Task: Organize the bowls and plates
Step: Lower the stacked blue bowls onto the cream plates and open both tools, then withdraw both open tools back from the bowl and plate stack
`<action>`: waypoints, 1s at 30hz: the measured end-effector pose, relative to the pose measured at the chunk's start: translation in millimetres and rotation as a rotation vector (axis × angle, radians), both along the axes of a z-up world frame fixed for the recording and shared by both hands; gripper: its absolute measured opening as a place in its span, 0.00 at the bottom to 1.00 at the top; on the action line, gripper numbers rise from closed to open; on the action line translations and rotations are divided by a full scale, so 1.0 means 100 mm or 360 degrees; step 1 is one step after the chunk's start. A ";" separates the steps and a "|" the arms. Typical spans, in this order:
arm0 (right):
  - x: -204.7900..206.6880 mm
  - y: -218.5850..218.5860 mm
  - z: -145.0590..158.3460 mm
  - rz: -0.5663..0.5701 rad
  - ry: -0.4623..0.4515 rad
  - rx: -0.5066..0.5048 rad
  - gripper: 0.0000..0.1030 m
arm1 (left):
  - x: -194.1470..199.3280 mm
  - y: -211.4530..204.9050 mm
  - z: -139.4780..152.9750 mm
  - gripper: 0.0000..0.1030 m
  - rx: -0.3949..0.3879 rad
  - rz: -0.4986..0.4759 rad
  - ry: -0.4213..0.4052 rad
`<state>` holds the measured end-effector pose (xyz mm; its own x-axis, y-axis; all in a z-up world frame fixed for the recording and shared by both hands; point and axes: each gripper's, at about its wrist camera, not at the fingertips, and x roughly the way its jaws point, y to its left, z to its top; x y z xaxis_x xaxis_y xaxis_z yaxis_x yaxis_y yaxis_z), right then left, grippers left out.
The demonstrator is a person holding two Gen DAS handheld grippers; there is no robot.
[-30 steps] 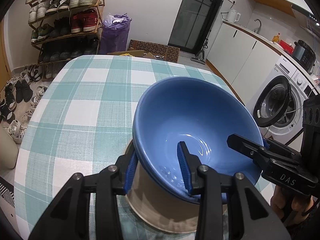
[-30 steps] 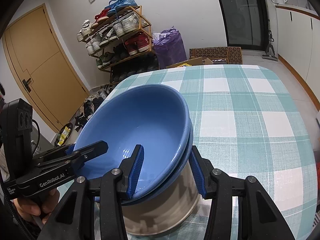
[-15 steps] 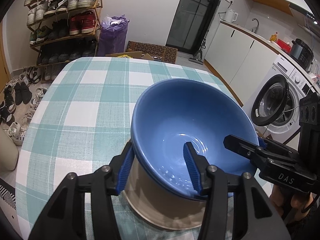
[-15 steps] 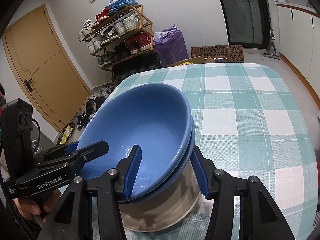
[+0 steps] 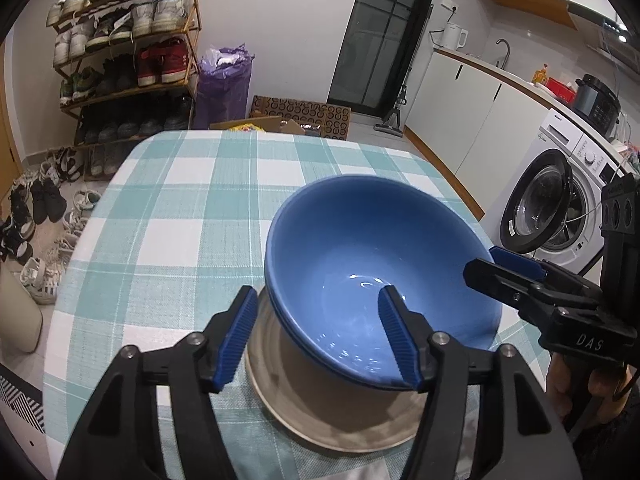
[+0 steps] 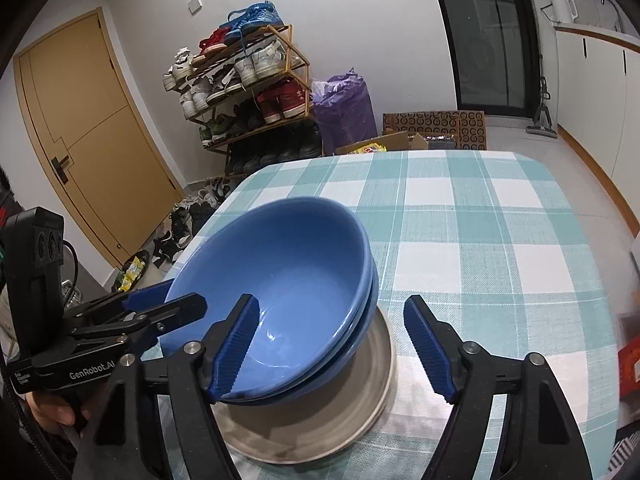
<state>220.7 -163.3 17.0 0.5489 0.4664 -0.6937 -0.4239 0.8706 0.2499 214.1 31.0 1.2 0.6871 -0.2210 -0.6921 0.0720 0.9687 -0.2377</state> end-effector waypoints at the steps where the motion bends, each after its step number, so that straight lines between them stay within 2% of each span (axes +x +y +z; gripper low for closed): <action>1: -0.01 -0.01 0.02 0.0007 -0.0004 0.0002 0.81 | -0.02 0.00 0.03 0.65 0.0010 -0.0002 -0.0014; 3: -0.04 -0.01 0.06 0.0024 -0.0024 0.0001 0.82 | -0.07 0.00 0.09 0.71 0.0032 -0.0004 -0.0051; 5: -0.08 -0.02 0.11 0.0034 -0.0047 -0.0006 0.85 | -0.13 0.00 0.16 0.84 0.0049 -0.0001 -0.0093; 9: -0.18 -0.06 0.20 0.0049 -0.0118 0.0006 0.96 | -0.27 0.00 0.27 0.97 0.0097 -0.0009 -0.0168; 18: -0.49 -0.15 0.32 0.0074 -0.0279 0.0041 0.99 | -0.61 0.03 0.36 1.00 0.0222 0.0020 -0.0359; 25: -0.75 -0.23 0.30 0.0094 -0.0361 0.0039 0.99 | -0.86 0.14 0.33 1.00 0.0204 0.0097 -0.0443; 30: -0.90 -0.27 0.23 0.0101 -0.0402 0.0019 1.00 | -1.00 0.19 0.23 1.00 0.0238 0.0167 -0.0464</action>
<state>130.7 -190.2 39.6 0.6733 0.5126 -0.5328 -0.5278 0.8379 0.1391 114.2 49.5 23.9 0.8745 -0.0497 -0.4824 0.0144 0.9969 -0.0768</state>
